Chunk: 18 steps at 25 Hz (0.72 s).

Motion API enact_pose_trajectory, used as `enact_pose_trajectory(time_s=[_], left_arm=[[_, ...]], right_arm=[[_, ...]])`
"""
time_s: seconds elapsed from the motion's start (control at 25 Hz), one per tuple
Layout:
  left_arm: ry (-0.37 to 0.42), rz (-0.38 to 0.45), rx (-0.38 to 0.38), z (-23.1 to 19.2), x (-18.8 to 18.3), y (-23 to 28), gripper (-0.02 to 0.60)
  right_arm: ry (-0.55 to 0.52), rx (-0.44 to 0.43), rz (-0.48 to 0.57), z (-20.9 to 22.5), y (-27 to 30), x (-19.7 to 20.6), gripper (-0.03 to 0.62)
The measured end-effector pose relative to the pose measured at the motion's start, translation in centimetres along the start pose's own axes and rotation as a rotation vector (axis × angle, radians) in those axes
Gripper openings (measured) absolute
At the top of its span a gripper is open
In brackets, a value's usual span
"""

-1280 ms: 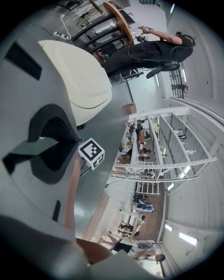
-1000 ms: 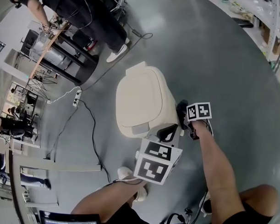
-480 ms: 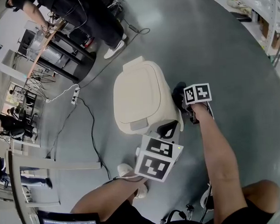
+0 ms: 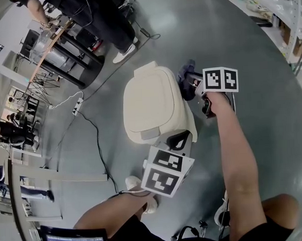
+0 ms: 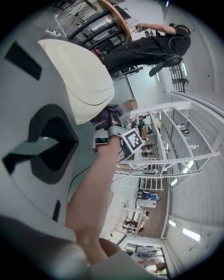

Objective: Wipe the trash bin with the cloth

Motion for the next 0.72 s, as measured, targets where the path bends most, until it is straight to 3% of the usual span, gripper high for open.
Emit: enact_pose_trajectory(time_s=[0.2, 0.36, 0.52, 0.72], left_arm=[[0.003, 0.006, 0.002, -0.2, -0.2, 0.0, -0.003], [0.008, 0.002, 0.013, -0.3, -0.1, 0.1, -0.003], [0.016, 0.003, 0.031, 0.0, 0.1, -0.1, -0.003], [0.013, -0.007, 0.053, 0.7, 1.0, -0.2, -0.003]], right_arm=[[0.056, 0.049, -0.129, 3.4, 2.3, 5.0, 0.081], [0.059, 0.16, -0.227, 7.1, 3.3, 9.7, 0.081], [0.099, 0.246, -0.258, 10.1, 3.9, 13.6, 0.081], [0.143, 0.289, -0.264, 13.1, 3.7, 17.6, 0.081]])
Point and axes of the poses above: the fingertips, and each gripper's own axes: y forward along the fingers, z to its right, x out of its underside, the point moved 4 cm from there along -y, backward along the fingers, and after that the axes turned 1 degree about -y, right-handed, at the moved point
